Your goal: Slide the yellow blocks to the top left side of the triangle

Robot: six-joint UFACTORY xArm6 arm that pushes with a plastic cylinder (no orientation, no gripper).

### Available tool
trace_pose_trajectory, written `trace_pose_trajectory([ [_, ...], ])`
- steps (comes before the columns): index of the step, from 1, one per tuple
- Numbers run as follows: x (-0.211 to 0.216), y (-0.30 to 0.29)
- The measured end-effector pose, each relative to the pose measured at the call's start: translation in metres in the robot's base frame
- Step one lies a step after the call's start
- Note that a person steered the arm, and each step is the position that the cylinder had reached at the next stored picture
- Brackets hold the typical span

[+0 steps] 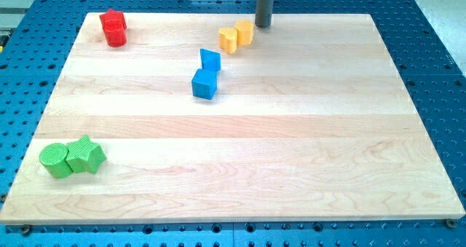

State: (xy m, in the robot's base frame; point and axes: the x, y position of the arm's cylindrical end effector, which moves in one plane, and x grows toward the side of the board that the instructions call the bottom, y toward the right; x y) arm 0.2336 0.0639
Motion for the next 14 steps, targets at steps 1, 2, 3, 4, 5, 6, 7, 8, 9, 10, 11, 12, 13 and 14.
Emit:
trace_pose_trajectory([
  [1,0.021,-0.032],
  [2,0.022,-0.041],
  [3,0.028,-0.059],
  [4,0.028,-0.074],
  [5,0.028,-0.076],
  [6,0.028,-0.119],
  [7,0.043,-0.16],
  [8,0.067,-0.182],
  [9,0.083,-0.256],
  [10,0.138,-0.268],
  [11,0.147,-0.232],
  [12,0.11,-0.18],
  [13,0.08,-0.15],
  [14,0.112,-0.216],
])
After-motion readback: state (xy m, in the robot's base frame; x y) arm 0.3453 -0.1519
